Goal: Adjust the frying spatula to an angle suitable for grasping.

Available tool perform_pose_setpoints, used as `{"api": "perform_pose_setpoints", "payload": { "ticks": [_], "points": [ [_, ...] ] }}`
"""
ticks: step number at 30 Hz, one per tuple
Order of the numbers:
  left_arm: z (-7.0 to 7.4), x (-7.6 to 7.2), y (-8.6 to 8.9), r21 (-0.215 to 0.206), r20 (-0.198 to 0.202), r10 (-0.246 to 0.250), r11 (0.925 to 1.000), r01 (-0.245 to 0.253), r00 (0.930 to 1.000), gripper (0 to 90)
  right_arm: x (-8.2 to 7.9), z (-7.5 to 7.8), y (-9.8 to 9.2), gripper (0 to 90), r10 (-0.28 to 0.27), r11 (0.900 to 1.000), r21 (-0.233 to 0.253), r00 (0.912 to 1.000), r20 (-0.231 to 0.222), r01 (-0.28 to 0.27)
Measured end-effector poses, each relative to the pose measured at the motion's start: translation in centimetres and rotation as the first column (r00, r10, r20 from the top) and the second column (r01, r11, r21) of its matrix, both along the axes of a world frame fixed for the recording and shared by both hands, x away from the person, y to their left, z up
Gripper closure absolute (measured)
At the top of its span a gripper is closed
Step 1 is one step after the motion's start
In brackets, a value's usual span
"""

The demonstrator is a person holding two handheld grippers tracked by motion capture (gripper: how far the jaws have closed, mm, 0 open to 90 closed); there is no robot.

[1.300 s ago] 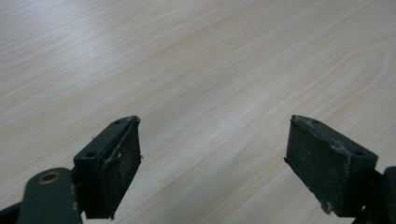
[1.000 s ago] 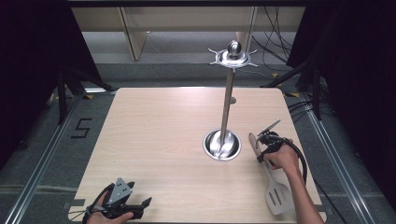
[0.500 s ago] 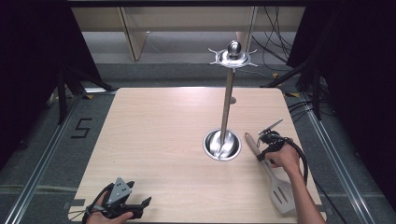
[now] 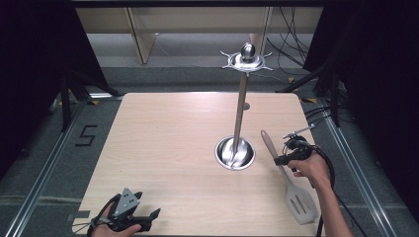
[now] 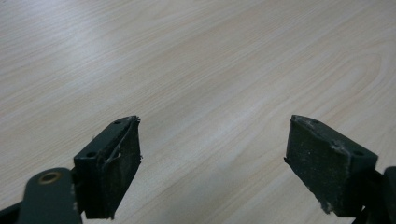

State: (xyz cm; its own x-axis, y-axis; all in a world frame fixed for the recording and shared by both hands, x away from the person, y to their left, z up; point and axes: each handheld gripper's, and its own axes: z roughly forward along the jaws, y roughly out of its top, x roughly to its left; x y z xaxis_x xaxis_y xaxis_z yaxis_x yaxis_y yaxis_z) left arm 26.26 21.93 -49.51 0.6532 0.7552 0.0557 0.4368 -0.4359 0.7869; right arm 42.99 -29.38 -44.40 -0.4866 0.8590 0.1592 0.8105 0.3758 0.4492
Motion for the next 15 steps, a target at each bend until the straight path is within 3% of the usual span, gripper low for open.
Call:
{"api": "perform_pose_setpoints", "payload": {
  "ticks": [2,3,4,5,6,7,8,9,10,13,15],
  "points": [
    [0.0,0.0,0.0,0.000,-0.004,0.000,1.0000,0.000,1.0000,17.3,-0.2,0.2,-0.2,76.1,0.028,0.999,0.023,0.9994,0.019,-0.028],
    [0.0,0.0,0.0,0.003,0.002,-0.001,1.0000,0.001,1.0000,17.3,-0.4,0.5,-0.6,76.1,0.070,0.997,0.039,0.9956,0.063,-0.072],
    [0.0,0.0,0.0,0.003,0.002,-0.001,1.0000,0.001,1.0000,17.3,-0.4,0.5,-0.6,76.1,0.070,0.997,0.039,0.9956,0.063,-0.072],
    [0.0,0.0,0.0,0.002,0.001,-0.001,1.0000,0.001,1.0000,17.3,-0.8,1.0,-1.0,76.1,0.090,0.994,0.052,0.9893,0.115,-0.097],
    [0.0,0.0,0.0,0.002,0.001,-0.001,1.0000,0.001,1.0000,17.3,-0.8,1.0,-1.0,76.1,0.090,0.994,0.052,0.9893,0.115,-0.097],
    [0.0,0.0,0.0,0.001,0.001,0.000,1.0000,0.000,1.0000,17.2,-1.5,1.3,-0.9,76.1,0.038,0.995,0.086,0.9920,0.121,-0.049],
    [0.0,0.0,0.0,0.001,0.001,0.000,1.0000,0.000,1.0000,17.3,-1.5,1.3,-0.9,76.1,0.038,0.995,0.086,0.9920,0.121,-0.049],
    [0.0,-0.1,0.0,0.003,-0.008,0.000,1.0000,0.000,1.0000,17.2,-2.2,2.1,-0.9,76.1,0.020,0.995,0.096,0.9967,0.079,-0.028],
    [0.0,-0.1,0.0,0.003,-0.008,0.000,1.0000,0.000,1.0000,17.3,-2.2,2.1,-0.9,76.1,0.020,0.995,0.096,0.9967,0.079,-0.028],
    [0.0,-0.1,0.0,0.003,-0.012,0.001,1.0000,-0.001,0.9999,17.2,-3.0,2.8,-1.3,76.1,0.035,0.992,0.116,0.9861,0.163,-0.054],
    [0.0,-0.1,0.0,-0.002,-0.010,0.003,1.0000,-0.003,0.9999,17.2,-3.4,3.1,-1.2,76.1,0.017,0.990,0.135,0.9882,0.152,-0.037]
  ]
}}
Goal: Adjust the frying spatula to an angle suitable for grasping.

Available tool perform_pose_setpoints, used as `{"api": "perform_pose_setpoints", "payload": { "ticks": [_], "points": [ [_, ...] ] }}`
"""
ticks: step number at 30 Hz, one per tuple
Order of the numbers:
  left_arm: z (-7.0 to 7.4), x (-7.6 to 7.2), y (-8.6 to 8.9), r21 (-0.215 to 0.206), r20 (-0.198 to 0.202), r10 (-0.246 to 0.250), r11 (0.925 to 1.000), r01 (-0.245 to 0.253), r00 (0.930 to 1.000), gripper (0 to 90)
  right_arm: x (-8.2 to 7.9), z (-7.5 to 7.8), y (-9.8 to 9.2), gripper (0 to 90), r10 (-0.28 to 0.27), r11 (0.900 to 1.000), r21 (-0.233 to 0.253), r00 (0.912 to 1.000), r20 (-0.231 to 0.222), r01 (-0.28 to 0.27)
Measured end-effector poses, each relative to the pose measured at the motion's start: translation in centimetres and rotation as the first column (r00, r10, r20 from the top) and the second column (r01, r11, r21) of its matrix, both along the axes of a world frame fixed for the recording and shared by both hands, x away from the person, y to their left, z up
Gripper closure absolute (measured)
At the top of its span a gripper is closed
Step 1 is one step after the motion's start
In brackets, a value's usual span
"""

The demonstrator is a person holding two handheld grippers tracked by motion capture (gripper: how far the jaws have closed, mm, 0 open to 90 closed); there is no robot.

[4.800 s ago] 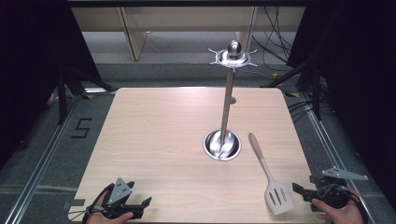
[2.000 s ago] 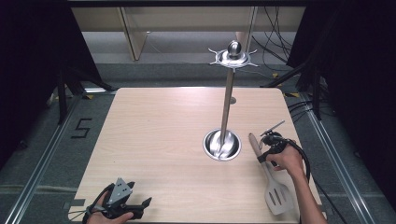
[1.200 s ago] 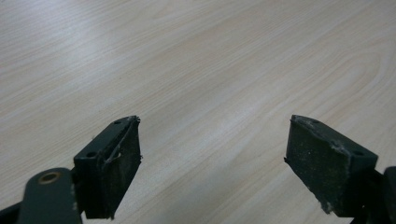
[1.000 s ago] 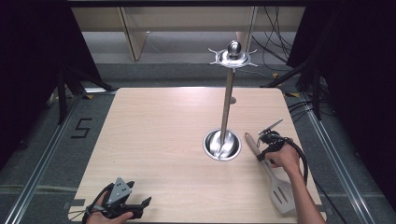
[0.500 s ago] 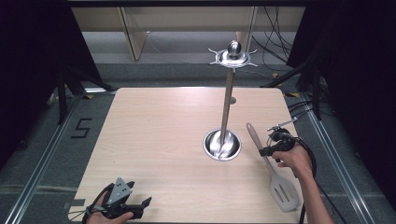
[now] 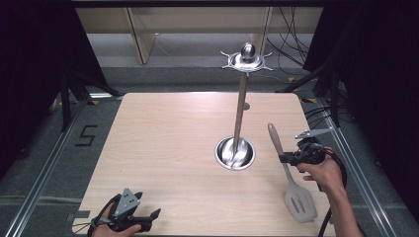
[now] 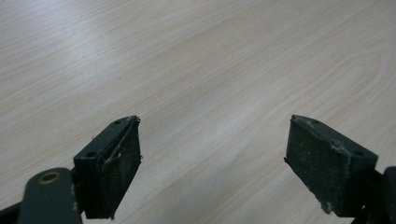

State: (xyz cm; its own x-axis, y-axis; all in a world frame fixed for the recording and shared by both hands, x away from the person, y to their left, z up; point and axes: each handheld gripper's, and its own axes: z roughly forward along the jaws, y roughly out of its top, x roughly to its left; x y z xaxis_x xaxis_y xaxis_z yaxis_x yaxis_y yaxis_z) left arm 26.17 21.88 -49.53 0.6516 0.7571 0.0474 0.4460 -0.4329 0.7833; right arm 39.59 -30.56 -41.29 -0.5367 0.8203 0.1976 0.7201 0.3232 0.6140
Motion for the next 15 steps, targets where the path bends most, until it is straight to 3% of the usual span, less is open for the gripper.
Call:
{"api": "perform_pose_setpoints", "payload": {
  "ticks": [1,2,3,4,5,6,7,8,11,12,14,15],
  "points": [
    [0.0,0.0,0.0,0.000,0.003,0.001,1.0000,-0.001,1.0000,17.2,-0.2,0.1,-0.1,76.1,0.013,1.000,0.015,0.9990,0.042,-0.014],
    [0.1,0.3,0.3,0.050,0.025,-0.027,0.9984,0.026,0.9993,17.2,-0.7,0.7,-0.2,76.1,0.013,1.000,0.026,0.9990,0.043,-0.014],
    [0.2,0.5,0.4,0.069,0.044,-0.046,0.9967,0.043,0.9980,17.2,-0.7,0.7,-0.2,76.1,0.013,1.000,0.026,0.9990,0.043,-0.014],
    [0.0,0.1,0.0,0.004,0.008,-0.006,1.0000,0.006,0.9999,17.2,-1.3,1.4,-0.4,76.2,0.013,0.999,0.037,0.9995,0.030,-0.014],
    [0.0,0.1,0.0,0.004,0.008,-0.006,1.0000,0.006,0.9999,17.3,-1.3,1.4,-0.4,76.2,0.013,0.999,0.037,0.9995,0.030,-0.014],
    [-0.1,0.0,-0.1,-0.007,-0.003,0.006,1.0000,-0.006,1.0000,17.2,-1.6,1.6,-0.6,76.1,0.027,0.998,0.052,0.9959,0.087,-0.032],
    [-0.1,0.0,-0.1,-0.007,-0.003,0.006,1.0000,-0.006,1.0000,17.2,-1.6,1.6,-0.6,76.1,0.027,0.998,0.052,0.9959,0.087,-0.032],
    [0.1,0.5,0.4,0.056,0.042,-0.037,0.9978,0.035,0.9984,17.3,-1.8,2.0,-1.0,76.2,0.056,0.996,0.059,0.9900,0.130,-0.064],
    [0.0,0.0,0.0,-0.002,-0.008,0.008,1.0000,-0.008,0.9999,17.3,-2.2,2.2,-1.4,76.2,0.069,0.991,0.098,0.9841,0.164,-0.086],
    [0.0,0.0,0.0,-0.003,-0.006,0.008,1.0000,-0.008,1.0000,17.3,-2.5,2.4,-1.4,76.2,0.050,0.992,0.109,0.9871,0.152,-0.067],
    [0.0,0.0,0.1,0.002,-0.002,0.002,1.0000,-0.002,1.0000,17.2,-2.8,2.4,-1.5,76.2,0.048,0.989,0.127,0.9815,0.185,-0.073],
    [0.0,0.0,0.1,0.003,-0.002,0.002,1.0000,-0.002,1.0000,17.3,-2.8,2.6,-1.7,76.2,0.056,0.991,0.109,0.9759,0.211,-0.081]
  ]
}}
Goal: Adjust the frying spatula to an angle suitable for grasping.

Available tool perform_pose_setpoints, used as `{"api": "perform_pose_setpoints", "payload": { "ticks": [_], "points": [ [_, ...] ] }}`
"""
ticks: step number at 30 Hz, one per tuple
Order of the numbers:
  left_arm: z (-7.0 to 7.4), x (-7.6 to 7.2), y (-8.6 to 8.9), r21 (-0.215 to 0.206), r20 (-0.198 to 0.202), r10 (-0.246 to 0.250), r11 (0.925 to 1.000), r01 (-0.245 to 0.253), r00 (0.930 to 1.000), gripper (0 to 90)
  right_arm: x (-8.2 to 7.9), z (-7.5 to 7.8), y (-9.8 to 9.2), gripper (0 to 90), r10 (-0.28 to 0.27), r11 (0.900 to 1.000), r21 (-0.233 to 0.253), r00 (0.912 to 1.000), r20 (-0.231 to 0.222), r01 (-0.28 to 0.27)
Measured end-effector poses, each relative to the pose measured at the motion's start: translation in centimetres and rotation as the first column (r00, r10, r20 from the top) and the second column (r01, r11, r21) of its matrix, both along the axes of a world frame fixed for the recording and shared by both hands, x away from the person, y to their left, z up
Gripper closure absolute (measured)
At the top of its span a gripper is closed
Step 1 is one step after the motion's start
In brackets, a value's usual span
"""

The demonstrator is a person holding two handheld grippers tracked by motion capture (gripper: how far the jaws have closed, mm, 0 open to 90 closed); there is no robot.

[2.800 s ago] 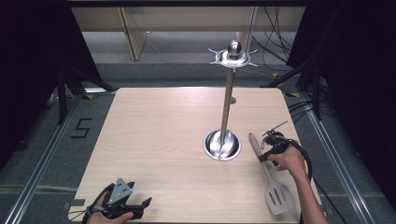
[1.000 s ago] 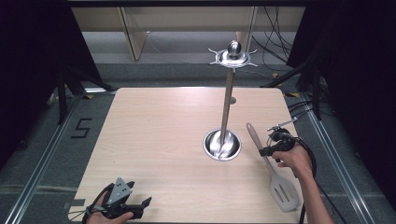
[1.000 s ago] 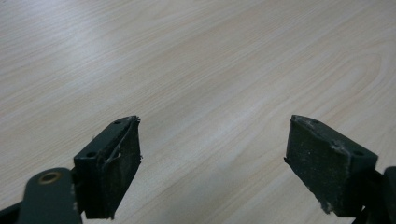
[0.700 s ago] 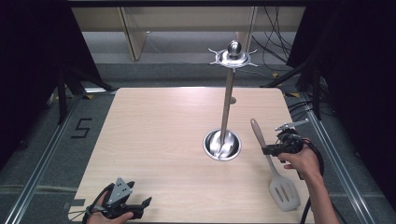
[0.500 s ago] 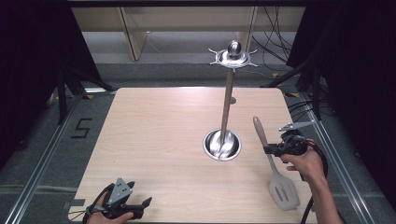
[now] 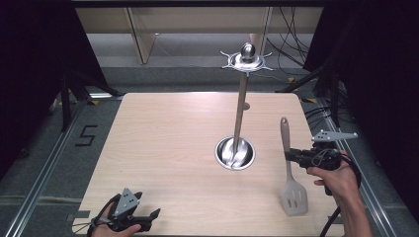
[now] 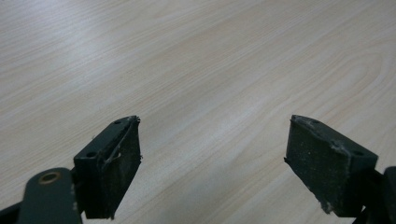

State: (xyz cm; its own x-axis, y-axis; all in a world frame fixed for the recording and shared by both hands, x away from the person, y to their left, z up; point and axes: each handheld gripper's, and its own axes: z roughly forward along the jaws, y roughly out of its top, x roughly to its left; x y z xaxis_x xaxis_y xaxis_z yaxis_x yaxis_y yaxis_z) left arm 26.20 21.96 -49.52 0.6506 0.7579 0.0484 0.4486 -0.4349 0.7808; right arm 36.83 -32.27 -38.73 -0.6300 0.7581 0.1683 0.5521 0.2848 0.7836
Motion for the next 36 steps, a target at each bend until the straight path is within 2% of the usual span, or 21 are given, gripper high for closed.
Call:
{"api": "perform_pose_setpoints", "payload": {
  "ticks": [1,2,4,5,6,10,11,12,14,15,18,19,21,22,24,25,28,29,32,33,36],
  "points": [
    [0.0,0.0,0.0,-0.001,-0.002,0.001,1.0000,-0.001,1.0000,17.2,-0.2,0.0,0.1,76.2,-0.004,1.000,0.029,0.9999,-0.014,0.005],
    [0.0,0.0,0.0,-0.001,-0.002,0.001,1.0000,-0.001,1.0000,17.2,-0.2,0.0,0.1,76.2,-0.004,1.000,0.029,0.9999,-0.014,0.005],
    [0.0,0.0,0.0,0.008,-0.001,-0.004,1.0000,0.004,1.0000,17.3,-0.4,0.1,0.1,76.2,0.001,0.999,0.041,1.0000,0.006,-0.001],
    [0.0,0.0,0.0,0.005,-0.001,-0.003,1.0000,0.003,1.0000,17.3,-0.3,0.2,0.0,76.2,0.015,0.999,0.032,0.9993,0.034,-0.016],
    [0.0,-0.1,-0.1,-0.014,-0.017,0.016,0.9998,-0.016,0.9997,17.2,-0.4,0.3,0.0,76.2,0.017,0.999,0.046,0.9986,0.051,-0.019],
    [0.0,0.0,0.0,-0.005,-0.007,0.005,1.0000,-0.005,1.0000,17.2,-0.7,0.6,0.1,76.2,0.020,0.998,0.066,0.9986,0.048,-0.023],
    [0.0,0.0,0.0,0.001,-0.002,0.003,1.0000,-0.003,1.0000,17.2,-1.0,0.9,0.3,76.2,0.012,0.995,0.094,0.9991,0.041,-0.016],
    [0.0,0.0,0.0,0.000,-0.001,0.002,1.0000,-0.002,1.0000,17.3,-0.9,0.9,0.3,76.2,0.015,0.995,0.099,0.9970,0.076,-0.022],
    [0.0,0.0,0.0,0.001,0.000,0.001,1.0000,-0.001,1.0000,17.2,-0.9,1.1,0.1,76.2,0.023,0.996,0.089,0.9961,0.085,-0.030],
    [0.0,0.0,0.0,-0.004,-0.003,0.005,1.0000,-0.005,1.0000,17.2,-1.0,1.3,0.2,76.2,0.028,0.994,0.107,0.9945,0.101,-0.038],
    [0.0,0.0,0.0,-0.002,-0.001,0.003,1.0000,-0.003,1.0000,17.2,-1.1,1.7,0.2,76.2,0.032,0.993,0.108,0.9941,0.104,-0.043],
    [0.0,0.0,0.0,-0.003,-0.002,0.004,1.0000,-0.004,1.0000,17.2,-1.1,1.7,0.4,76.2,0.020,0.991,0.129,0.9933,0.114,-0.035],
    [0.0,0.0,0.0,-0.002,-0.001,0.003,1.0000,-0.003,1.0000,17.3,-1.1,2.1,0.4,76.2,0.034,0.992,0.114,0.9914,0.126,-0.049],
    [0.0,0.0,0.0,-0.002,-0.001,0.003,1.0000,-0.003,1.0000,17.2,-1.2,2.2,0.6,76.2,0.030,0.990,0.134,0.9940,0.105,-0.044],
    [0.0,0.0,0.0,-0.002,0.000,0.003,1.0000,-0.003,1.0000,17.3,-1.2,2.5,0.6,76.2,0.030,0.992,0.116,0.9936,0.109,-0.043],
    [0.0,0.0,0.0,-0.002,-0.001,0.004,1.0000,-0.004,1.0000,17.2,-1.0,2.9,0.8,76.2,0.044,0.992,0.111,0.9902,0.132,-0.059],
    [0.0,0.0,0.0,-0.003,-0.002,0.005,1.0000,-0.005,1.0000,17.2,-1.0,3.3,1.1,76.2,0.050,0.990,0.121,0.9899,0.133,-0.066],
    [0.0,0.0,0.0,-0.002,-0.001,0.003,1.0000,-0.003,1.0000,17.2,-0.8,3.7,1.3,76.2,0.058,0.990,0.119,0.9856,0.159,-0.077],
    [0.0,0.0,0.0,-0.002,0.003,0.000,1.0000,0.000,1.0000,17.2,-0.9,4.3,1.6,76.2,0.064,0.989,0.123,0.9859,0.155,-0.083],
    [0.1,0.1,0.1,0.012,0.004,-0.006,0.9999,0.006,1.0000,17.2,-0.9,4.8,2.0,76.2,0.067,0.991,0.105,0.9823,0.175,-0.086],
    [0.0,0.0,0.0,0.000,0.000,0.002,1.0000,-0.002,1.0000,17.3,-0.9,5.6,2.6,76.2,0.084,0.989,0.103,0.9791,0.185,-0.104]
  ]
}}
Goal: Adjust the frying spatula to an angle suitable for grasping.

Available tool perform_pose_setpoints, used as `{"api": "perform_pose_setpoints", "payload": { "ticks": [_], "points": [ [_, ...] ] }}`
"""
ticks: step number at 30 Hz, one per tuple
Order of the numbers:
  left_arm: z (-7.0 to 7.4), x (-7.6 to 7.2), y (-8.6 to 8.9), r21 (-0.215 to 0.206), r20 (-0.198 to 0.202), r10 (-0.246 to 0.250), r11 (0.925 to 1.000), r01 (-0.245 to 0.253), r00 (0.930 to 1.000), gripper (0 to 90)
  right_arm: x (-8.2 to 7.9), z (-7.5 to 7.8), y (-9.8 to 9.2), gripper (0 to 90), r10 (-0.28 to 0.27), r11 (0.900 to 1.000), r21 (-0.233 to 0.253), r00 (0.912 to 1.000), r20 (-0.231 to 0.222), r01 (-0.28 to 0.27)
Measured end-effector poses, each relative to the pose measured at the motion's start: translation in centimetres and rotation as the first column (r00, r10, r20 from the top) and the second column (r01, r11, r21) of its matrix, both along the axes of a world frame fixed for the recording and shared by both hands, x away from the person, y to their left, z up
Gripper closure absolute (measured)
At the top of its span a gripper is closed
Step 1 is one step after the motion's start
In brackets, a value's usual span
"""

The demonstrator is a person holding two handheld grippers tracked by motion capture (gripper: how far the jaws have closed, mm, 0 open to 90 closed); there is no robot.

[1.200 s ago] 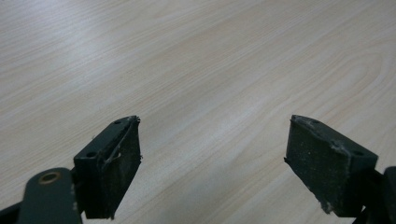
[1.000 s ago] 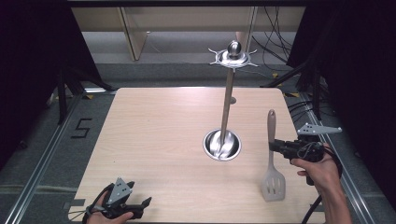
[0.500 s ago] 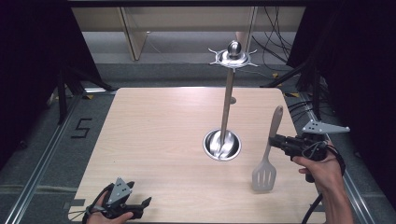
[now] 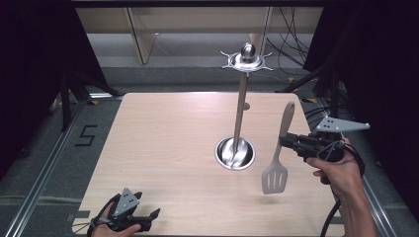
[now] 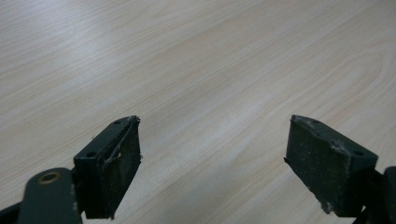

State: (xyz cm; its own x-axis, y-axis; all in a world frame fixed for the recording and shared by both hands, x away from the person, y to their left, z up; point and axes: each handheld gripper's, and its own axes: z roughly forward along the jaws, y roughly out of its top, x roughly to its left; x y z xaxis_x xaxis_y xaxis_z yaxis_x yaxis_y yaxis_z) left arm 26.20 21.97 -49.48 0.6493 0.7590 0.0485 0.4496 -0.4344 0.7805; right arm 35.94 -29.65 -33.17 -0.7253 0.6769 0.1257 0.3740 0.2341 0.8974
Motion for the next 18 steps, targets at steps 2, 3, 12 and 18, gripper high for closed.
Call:
{"api": "perform_pose_setpoints", "payload": {
  "ticks": [2,3,12,18],
  "points": [
    [0.0,0.0,-0.1,-0.010,0.001,0.004,0.9999,-0.004,1.0000,17.3,0.0,0.2,0.3,76.2,-0.002,1.000,0.007,1.0000,0.007,0.002],
    [0.0,0.0,0.0,-0.006,0.004,0.000,1.0000,0.000,1.0000,17.2,-0.1,0.7,0.7,76.3,0.022,1.000,-0.003,0.9998,-0.001,-0.022],
    [0.0,0.1,0.1,0.000,0.007,-0.005,1.0000,0.005,1.0000,17.2,-0.2,2.0,3.2,76.2,0.058,0.998,-0.011,0.9977,0.035,-0.058],
    [0.1,0.0,0.1,0.014,0.006,-0.011,0.9998,0.011,0.9999,17.2,-0.2,2.9,4.7,76.2,0.078,0.997,-0.023,0.9964,0.035,-0.077]
  ]
}}
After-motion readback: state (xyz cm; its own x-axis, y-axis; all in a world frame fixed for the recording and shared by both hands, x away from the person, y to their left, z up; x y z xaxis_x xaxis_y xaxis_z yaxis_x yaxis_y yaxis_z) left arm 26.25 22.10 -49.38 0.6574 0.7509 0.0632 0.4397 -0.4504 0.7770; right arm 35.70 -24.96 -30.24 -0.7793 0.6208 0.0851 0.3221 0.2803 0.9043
